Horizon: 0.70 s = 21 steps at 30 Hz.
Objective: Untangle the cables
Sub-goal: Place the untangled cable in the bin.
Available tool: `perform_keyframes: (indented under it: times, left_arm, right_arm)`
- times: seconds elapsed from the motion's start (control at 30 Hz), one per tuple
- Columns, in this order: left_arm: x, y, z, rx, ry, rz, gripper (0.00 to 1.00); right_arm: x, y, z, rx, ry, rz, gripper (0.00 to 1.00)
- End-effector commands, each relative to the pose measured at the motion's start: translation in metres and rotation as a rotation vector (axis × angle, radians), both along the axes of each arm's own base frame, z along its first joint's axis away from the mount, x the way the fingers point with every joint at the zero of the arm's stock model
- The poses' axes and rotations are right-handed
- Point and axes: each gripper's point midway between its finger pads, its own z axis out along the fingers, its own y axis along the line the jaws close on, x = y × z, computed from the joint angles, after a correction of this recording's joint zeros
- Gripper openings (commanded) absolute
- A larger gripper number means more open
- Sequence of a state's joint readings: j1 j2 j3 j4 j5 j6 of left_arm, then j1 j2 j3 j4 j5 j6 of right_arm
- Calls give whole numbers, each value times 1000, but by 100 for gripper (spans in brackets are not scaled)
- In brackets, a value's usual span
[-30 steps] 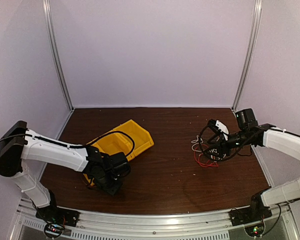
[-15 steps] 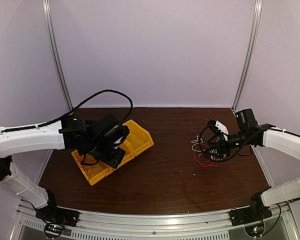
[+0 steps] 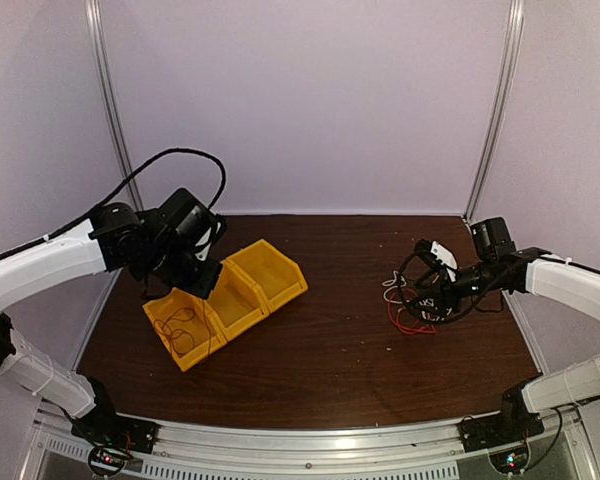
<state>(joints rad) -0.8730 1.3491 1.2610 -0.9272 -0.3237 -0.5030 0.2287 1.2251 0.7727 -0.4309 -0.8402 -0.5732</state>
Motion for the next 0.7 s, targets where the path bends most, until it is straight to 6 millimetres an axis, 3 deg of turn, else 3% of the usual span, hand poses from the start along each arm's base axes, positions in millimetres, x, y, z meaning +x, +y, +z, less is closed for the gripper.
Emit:
perform_keyframes:
  times: [0.0,0.13,0.23,0.47,0.57,0.67]
  left_arm:
    - [-12,-5,-1,-46,32,-72,0]
    - [-38,-10,-24,-92,152,-124,0]
    - [-56,5,-45,-59,228,-94,0]
    - [-94,30,-56,-74,351,-53,0]
    - [-99,40,-49,-65,352,-27,0]
    - [-91,33,-11,-144,271,-33,0]
  right_arm:
    - [2,-2,3,-6,-15,-9,67]
    - [1,-2,0,-8,-3,-7,67]
    - [1,-2,0,-6,-3,-4,67]
    - [1,0,-5,-7,21,12,67]
    - [1,1,-7,-8,32,21,66]
    - [1,2,-8,-7,36,25,66]
